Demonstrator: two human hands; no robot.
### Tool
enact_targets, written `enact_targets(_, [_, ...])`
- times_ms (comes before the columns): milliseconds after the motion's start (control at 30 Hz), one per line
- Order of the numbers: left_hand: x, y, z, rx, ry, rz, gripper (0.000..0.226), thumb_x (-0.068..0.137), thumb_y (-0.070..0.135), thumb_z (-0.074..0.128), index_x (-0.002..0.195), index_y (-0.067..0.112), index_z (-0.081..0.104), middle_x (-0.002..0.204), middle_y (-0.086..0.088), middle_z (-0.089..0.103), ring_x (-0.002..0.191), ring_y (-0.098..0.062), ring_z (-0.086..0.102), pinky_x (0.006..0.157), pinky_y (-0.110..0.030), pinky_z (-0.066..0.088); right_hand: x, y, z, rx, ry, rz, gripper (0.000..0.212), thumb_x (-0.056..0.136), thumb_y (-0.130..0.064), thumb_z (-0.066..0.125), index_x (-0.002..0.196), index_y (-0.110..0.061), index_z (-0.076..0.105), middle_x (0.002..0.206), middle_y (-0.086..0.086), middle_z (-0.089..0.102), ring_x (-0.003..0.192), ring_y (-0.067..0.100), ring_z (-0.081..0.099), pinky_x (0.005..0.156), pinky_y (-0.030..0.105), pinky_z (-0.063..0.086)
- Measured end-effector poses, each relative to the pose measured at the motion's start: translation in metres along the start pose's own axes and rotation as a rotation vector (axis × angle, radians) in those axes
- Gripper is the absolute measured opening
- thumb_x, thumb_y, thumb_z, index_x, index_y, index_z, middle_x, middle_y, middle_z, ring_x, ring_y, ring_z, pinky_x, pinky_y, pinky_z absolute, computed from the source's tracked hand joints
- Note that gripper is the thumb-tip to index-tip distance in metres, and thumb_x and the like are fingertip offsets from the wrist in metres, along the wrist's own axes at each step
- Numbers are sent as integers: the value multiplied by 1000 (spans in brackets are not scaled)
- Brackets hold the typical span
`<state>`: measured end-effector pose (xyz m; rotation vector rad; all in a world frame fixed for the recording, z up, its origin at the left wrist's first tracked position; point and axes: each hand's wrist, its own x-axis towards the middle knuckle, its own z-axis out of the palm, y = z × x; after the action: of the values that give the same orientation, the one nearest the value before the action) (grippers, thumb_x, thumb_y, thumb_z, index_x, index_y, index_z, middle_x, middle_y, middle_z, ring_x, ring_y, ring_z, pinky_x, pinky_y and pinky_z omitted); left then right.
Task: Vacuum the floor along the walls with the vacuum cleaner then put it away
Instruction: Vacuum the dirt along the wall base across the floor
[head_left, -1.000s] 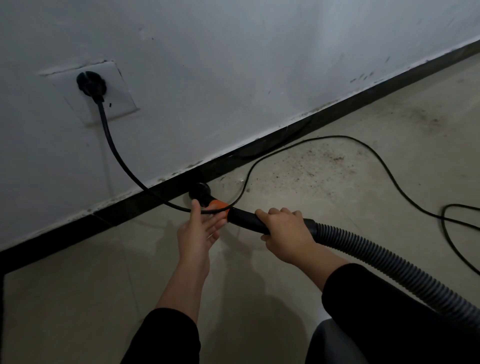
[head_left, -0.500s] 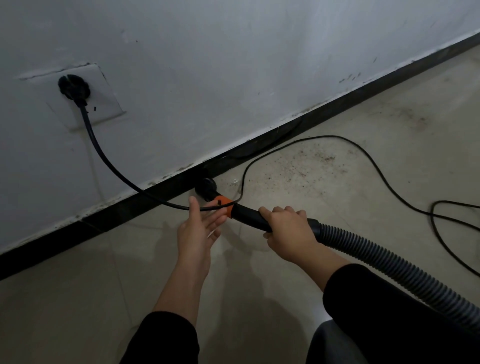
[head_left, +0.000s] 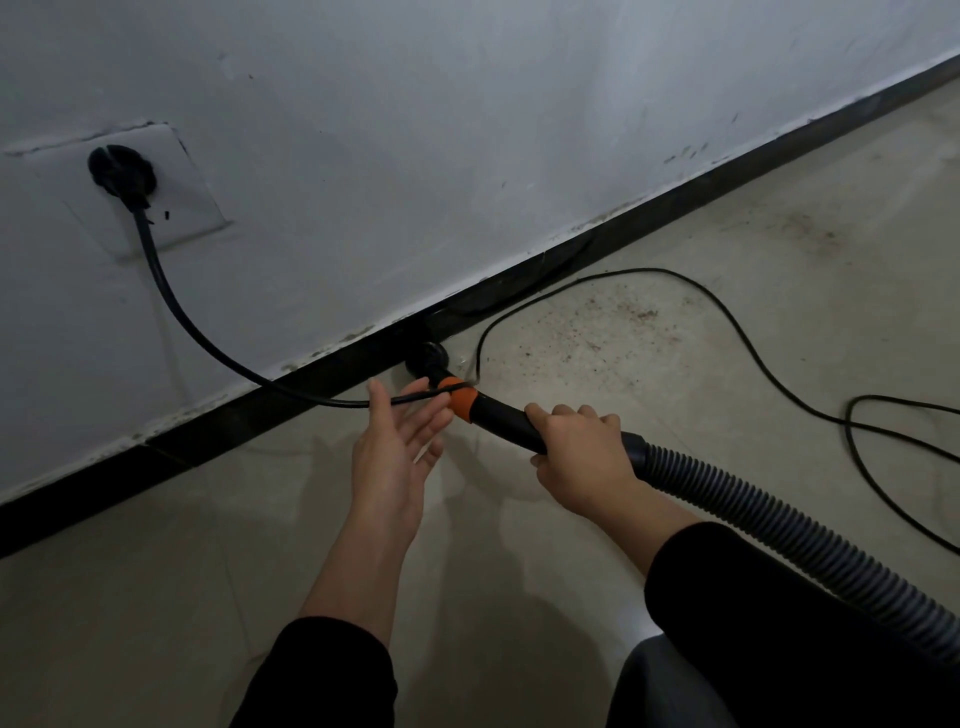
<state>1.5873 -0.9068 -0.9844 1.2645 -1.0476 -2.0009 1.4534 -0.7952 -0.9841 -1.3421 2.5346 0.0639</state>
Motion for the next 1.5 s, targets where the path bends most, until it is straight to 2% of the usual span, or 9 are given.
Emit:
enact_targets(133, [0, 1, 2, -37, -32, 0, 53, 94, 66, 32, 106, 27, 66, 101, 1, 76, 92, -7, 71, 79, -27, 46, -2, 3, -2, 6, -5, 15, 37, 92, -26, 56, 126, -21, 42, 112, 5, 57, 104, 29, 51, 87, 43, 35])
enact_targets(300, [-1, 7, 0, -147, -10, 7, 60, 95, 65, 32, 124, 21, 60, 102, 3, 75, 96, -7, 71, 81, -26, 47, -5, 7, -4, 1, 5, 30, 34, 91, -23, 55, 123, -21, 44, 109, 5, 57, 101, 28, 51, 84, 42, 35])
enact_targets(433, [1, 10, 0, -179, -13, 23, 54, 97, 63, 28, 114, 28, 65, 105, 5, 75, 99, -7, 70, 82, -26, 47, -7, 10, -7, 8, -2, 27, 34, 90, -22, 55, 123, -21, 45, 106, 5, 57, 99, 28, 52, 83, 41, 34])
enact_targets(600, [2, 13, 9, -220, -33, 23, 53, 97, 64, 27, 114, 31, 65, 106, 7, 74, 99, -6, 70, 82, -26, 48, -12, 22, -10, 57, -22, 9, 30, 89, -21, 55, 118, -22, 48, 95, 2, 52, 96, 27, 51, 84, 41, 35])
enact_targets(767, [5, 14, 18, -230, -46, 24, 52, 97, 64, 27, 115, 32, 64, 108, 8, 74, 99, -7, 70, 79, -25, 48, -20, 33, -12, 64, -47, -16, 30, 89, -20, 56, 118, -23, 48, 95, 2, 54, 95, 27, 51, 83, 41, 34])
enact_targets(900, [7, 15, 22, -244, -39, 24, 53, 96, 65, 27, 116, 31, 64, 108, 8, 74, 100, -8, 70, 79, -25, 50, -22, 38, -13, 53, -41, -7, 31, 88, -18, 56, 118, -24, 49, 90, -1, 48, 94, 26, 50, 80, 40, 32])
enact_targets(1300, [14, 22, 28, -370, 72, 39, 51, 97, 64, 28, 111, 31, 64, 106, 9, 73, 101, -8, 68, 76, -23, 50, -27, 51, -16, 13, -47, 63, 29, 86, -17, 54, 114, -23, 49, 89, 0, 46, 90, 25, 46, 87, 43, 35])
enact_targets(1500, [14, 24, 28, -397, 91, 43, 51, 97, 64, 28, 112, 32, 64, 108, 9, 71, 102, -8, 67, 77, -24, 50, -27, 53, -16, 6, -21, 69, 29, 85, -16, 53, 112, -23, 49, 86, -1, 45, 83, 23, 39, 85, 43, 33])
